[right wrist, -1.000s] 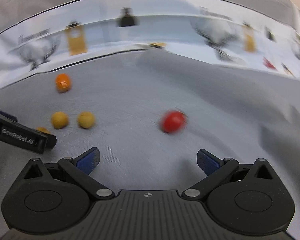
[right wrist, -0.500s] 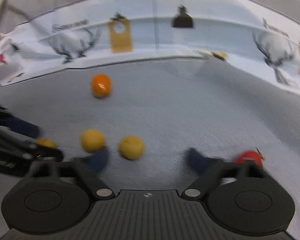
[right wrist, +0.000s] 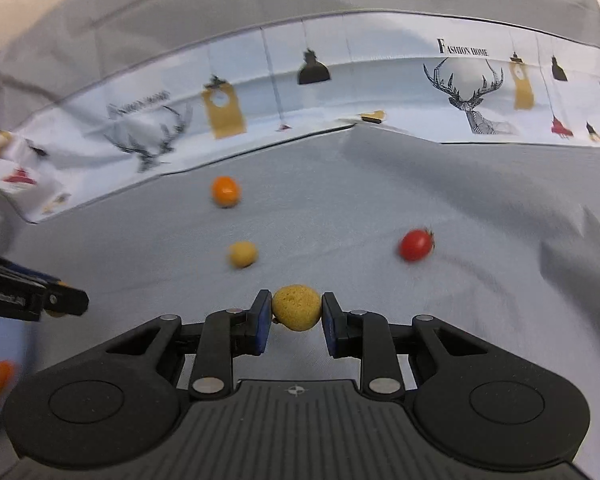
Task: Organize fruits
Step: 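Carry both yellow fruits over the blue plate with both tools, then open both tools to drop the yellow fruits onto the plate, then move both open tools away from the plate toward the remaining fruits, then grasp the yellow fruit with the left tool while the right tool grasps the red tomato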
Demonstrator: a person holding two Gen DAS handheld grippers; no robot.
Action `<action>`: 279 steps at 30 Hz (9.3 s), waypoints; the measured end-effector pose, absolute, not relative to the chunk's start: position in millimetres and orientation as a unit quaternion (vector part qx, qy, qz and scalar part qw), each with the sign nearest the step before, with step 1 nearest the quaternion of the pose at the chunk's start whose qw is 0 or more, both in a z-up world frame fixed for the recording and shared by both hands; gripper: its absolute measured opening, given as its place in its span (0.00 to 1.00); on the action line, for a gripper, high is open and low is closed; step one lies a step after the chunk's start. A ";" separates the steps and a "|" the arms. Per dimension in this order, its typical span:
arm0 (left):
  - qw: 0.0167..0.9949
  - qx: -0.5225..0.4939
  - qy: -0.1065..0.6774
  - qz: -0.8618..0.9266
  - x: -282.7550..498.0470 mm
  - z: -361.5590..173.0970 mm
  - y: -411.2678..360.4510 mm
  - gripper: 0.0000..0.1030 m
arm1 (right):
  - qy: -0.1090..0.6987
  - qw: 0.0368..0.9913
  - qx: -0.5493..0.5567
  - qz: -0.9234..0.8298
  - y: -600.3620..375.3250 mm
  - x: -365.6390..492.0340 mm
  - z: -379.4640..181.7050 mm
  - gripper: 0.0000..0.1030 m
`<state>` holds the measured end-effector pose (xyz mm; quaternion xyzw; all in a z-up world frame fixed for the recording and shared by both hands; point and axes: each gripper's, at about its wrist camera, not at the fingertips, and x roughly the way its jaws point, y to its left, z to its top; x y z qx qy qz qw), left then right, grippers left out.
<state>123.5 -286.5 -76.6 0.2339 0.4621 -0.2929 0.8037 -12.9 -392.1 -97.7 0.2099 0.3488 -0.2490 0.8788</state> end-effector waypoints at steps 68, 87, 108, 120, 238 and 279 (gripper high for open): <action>0.872 0.136 0.438 -0.171 -13.9 15.5 6.6 0.29 | 0.352 0.932 0.090 -0.005 -94.6 -76.7 52.5 0.27; 0.866 0.137 0.451 -0.167 -1.8 8.1 6.8 0.29 | 0.370 0.924 0.095 -0.008 -95.9 -66.5 44.6 0.27; 0.855 0.125 0.486 -0.130 109.9 -37.7 -15.9 0.30 | 0.407 0.910 0.078 -0.007 -113.5 25.2 1.9 0.27; 0.845 0.113 0.508 -0.122 180.2 -85.2 -43.2 0.29 | 0.422 0.905 0.055 0.011 -133.7 119.4 -49.9 0.27; 0.854 0.199 0.433 -0.209 29.4 -21.6 -114.1 1.00 | 0.368 0.873 0.220 -0.231 -244.6 -79.2 -24.2 0.99; 0.871 0.148 0.345 -0.315 187.1 -212.6 -424.6 1.00 | 0.357 0.833 0.152 -0.394 -527.7 28.5 -229.2 0.99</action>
